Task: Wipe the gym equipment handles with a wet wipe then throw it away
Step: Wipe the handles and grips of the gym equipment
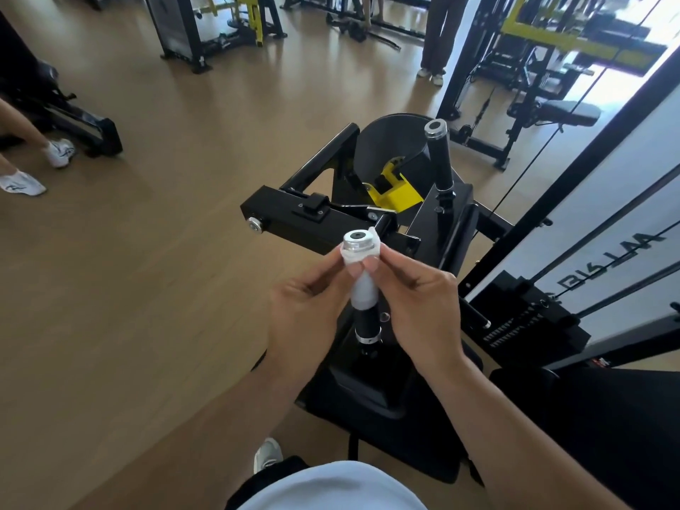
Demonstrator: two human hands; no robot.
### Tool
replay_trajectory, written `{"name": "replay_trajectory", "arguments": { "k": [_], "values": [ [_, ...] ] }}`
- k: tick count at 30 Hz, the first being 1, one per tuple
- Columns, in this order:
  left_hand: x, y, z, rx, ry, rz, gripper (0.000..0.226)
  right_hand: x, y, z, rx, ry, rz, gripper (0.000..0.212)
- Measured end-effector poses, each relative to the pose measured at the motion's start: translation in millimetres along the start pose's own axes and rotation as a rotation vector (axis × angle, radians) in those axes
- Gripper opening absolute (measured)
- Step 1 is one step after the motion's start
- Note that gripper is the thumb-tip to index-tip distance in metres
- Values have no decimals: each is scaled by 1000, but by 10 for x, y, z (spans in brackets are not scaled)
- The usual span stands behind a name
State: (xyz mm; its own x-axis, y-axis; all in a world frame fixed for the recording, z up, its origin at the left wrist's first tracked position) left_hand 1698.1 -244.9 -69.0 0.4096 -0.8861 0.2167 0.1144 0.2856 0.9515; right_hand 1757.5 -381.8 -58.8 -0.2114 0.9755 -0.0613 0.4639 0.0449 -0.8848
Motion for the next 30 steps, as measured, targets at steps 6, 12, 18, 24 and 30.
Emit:
{"name": "replay_trajectory", "arguments": {
  "k": [6, 12, 18, 24, 30],
  "values": [
    [-63, -505, 165, -117, 18, -95, 28, -154, 252, 487, 144, -21, 9, 29],
    [-26, -88, 35, 98, -5, -61, 37, -69, 55, 98, 33, -7, -18, 30],
    [-11, -337, 244, 74, 48, -120, 44, -72, 133, 414, -17, 16, 106, 38],
    [35, -158, 141, 75, 39, -62, 47, 16, -50, 215, -145, 31, 206, 31],
    [-2, -308, 159, 7, 69, -7, 31, -8, 49, 320, -174, 55, 278, 29]
  ]
}}
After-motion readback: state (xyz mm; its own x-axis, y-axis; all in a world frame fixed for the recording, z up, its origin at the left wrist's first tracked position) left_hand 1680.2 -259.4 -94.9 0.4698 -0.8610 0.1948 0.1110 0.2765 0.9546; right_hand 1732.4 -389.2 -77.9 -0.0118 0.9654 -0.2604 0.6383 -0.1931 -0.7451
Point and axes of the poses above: each hand's wrist, its own z-axis away from the middle knuckle, its own x-axis out of the palm, y = z × x, the point moved 4 cm from there along -z, towards the middle knuckle, and after that the axes turned 14 degrees about -x, right-handed, at the moved point
